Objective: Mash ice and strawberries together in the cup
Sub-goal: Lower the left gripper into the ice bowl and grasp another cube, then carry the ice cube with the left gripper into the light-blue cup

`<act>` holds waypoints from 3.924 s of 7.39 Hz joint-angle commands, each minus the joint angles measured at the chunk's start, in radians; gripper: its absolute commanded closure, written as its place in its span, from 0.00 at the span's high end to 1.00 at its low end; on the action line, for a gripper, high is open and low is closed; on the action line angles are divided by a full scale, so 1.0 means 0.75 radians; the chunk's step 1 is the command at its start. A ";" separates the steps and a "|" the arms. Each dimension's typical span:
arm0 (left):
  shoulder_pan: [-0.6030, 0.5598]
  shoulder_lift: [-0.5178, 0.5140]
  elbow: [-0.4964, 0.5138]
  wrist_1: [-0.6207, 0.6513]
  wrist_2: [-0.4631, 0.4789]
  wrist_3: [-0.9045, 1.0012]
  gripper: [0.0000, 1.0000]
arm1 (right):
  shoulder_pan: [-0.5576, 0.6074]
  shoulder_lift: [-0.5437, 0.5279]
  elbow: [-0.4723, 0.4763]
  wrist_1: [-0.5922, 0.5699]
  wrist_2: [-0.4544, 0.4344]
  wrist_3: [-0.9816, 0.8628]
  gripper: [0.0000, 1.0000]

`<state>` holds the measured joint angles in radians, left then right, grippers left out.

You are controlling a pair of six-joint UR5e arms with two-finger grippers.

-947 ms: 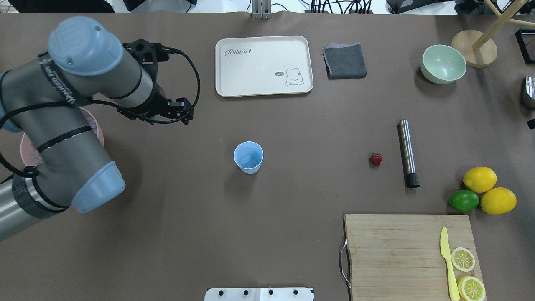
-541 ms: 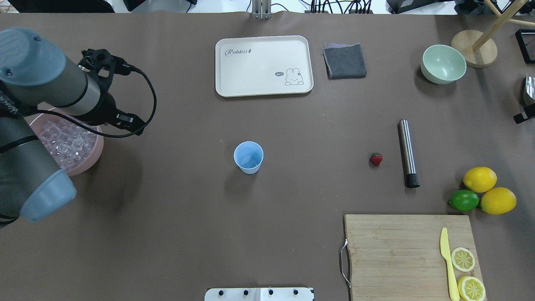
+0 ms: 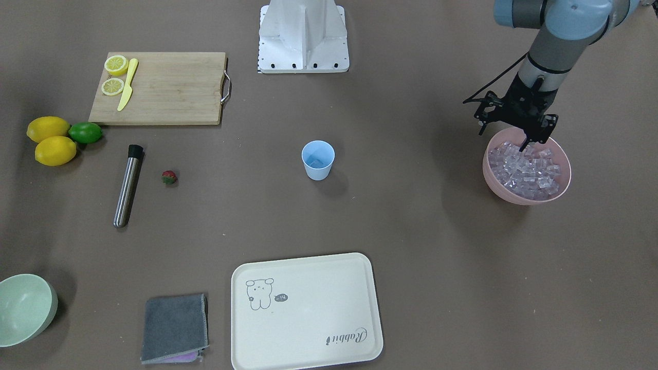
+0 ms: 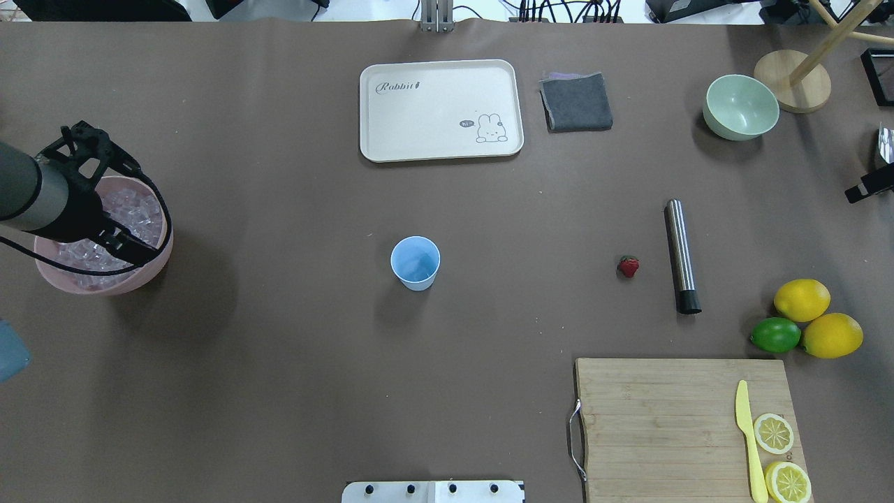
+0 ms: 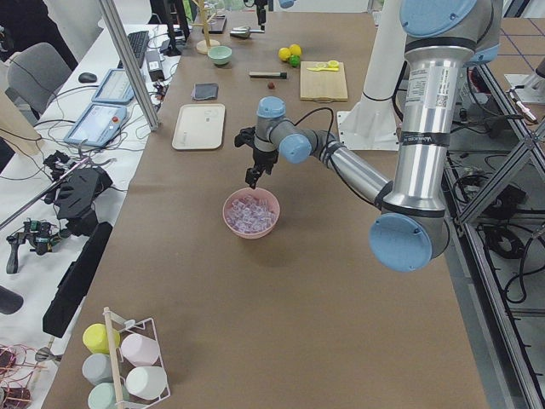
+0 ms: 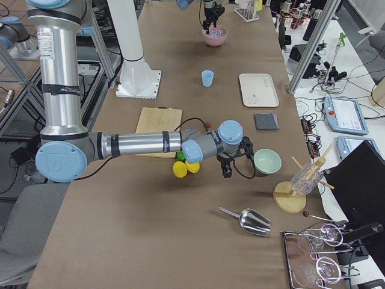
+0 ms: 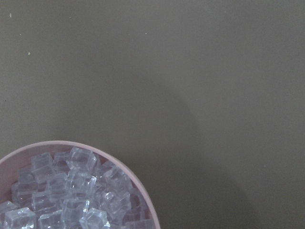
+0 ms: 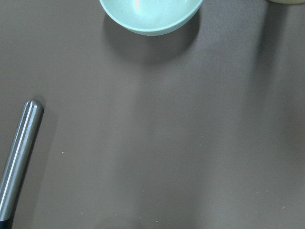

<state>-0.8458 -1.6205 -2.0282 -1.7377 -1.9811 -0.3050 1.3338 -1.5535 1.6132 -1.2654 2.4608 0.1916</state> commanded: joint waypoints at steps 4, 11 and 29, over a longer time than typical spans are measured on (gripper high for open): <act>-0.018 0.093 0.158 -0.227 0.011 0.074 0.87 | -0.001 -0.015 0.003 0.000 0.008 -0.002 1.00; -0.005 0.066 0.209 -0.227 0.011 0.026 0.69 | -0.001 -0.013 -0.001 -0.002 0.012 0.004 1.00; -0.094 -0.246 0.125 0.024 -0.157 -0.208 0.00 | 0.003 0.006 0.005 -0.004 0.102 0.004 1.00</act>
<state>-0.9210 -1.7026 -1.9418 -1.7710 -2.0923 -0.3687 1.3361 -1.5554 1.6148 -1.2686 2.5421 0.1948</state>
